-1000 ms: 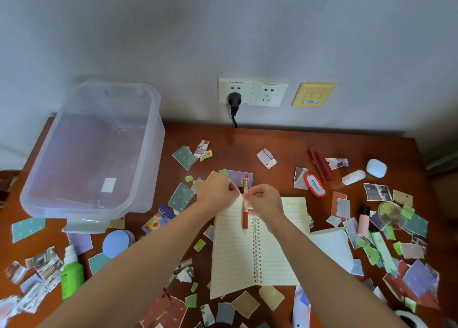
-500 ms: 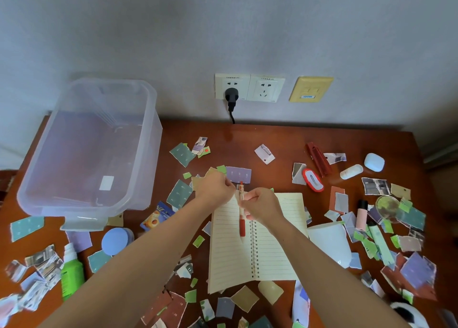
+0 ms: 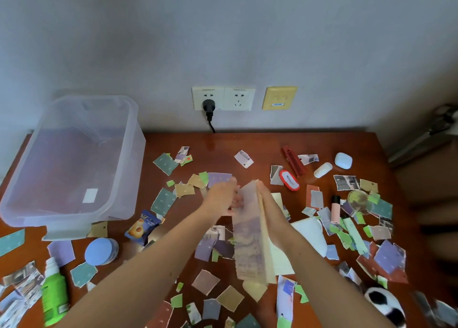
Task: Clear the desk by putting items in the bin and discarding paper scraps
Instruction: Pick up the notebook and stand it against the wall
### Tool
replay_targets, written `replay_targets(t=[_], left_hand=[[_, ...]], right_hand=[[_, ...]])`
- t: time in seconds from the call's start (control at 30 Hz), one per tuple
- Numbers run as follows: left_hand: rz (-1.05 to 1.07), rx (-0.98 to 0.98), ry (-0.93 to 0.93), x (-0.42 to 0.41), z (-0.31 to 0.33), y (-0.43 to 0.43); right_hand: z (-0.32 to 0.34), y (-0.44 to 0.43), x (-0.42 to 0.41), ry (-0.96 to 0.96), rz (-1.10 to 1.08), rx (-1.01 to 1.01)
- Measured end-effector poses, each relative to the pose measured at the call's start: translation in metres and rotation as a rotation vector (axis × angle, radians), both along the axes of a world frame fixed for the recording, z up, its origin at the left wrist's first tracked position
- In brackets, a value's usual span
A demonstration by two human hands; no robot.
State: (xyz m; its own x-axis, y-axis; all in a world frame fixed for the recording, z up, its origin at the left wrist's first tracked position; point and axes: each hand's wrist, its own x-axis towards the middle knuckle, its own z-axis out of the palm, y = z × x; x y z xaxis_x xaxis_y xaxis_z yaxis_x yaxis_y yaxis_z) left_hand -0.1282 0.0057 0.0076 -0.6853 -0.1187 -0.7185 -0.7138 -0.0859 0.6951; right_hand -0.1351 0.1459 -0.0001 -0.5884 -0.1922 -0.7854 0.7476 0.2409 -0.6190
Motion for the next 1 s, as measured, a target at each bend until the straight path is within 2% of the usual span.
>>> replay_targets(t=[0.13, 0.2, 0.27, 0.37, 0.5, 0.57, 0.67, 0.8, 1.0], left_hand=[[-0.19, -0.235, 0.031, 0.017, -0.021, 0.031], [-0.139, -0.27, 0.01, 0.022, -0.027, 0.04], [-0.043, -0.264, -0.086, 0.023, -0.027, 0.045], [0.056, -0.254, -0.13, 0.022, -0.031, 0.05], [0.085, -0.308, -0.15, 0.019, -0.03, 0.046], [0.107, -0.269, -0.148, 0.018, -0.025, 0.045], [0.144, -0.215, -0.105, 0.019, -0.026, 0.044], [0.179, -0.268, 0.016, 0.021, -0.011, 0.042], [0.362, -0.256, 0.108, 0.033, 0.022, 0.014]], right_hand=[[0.008, 0.02, 0.007, 0.167, 0.047, 0.115], [0.007, 0.027, 0.008, 0.209, 0.064, 0.19], [0.008, 0.028, 0.009, 0.229, 0.052, 0.224], [0.006, 0.033, 0.011, 0.221, 0.03, 0.175], [0.011, 0.045, 0.012, 0.242, -0.019, 0.116], [0.014, 0.052, 0.012, 0.23, -0.044, 0.089], [0.013, 0.057, 0.012, 0.226, -0.068, 0.09], [0.019, 0.053, 0.01, 0.319, -0.055, 0.146], [0.042, 0.033, 0.009, 0.3, -0.062, -0.043]])
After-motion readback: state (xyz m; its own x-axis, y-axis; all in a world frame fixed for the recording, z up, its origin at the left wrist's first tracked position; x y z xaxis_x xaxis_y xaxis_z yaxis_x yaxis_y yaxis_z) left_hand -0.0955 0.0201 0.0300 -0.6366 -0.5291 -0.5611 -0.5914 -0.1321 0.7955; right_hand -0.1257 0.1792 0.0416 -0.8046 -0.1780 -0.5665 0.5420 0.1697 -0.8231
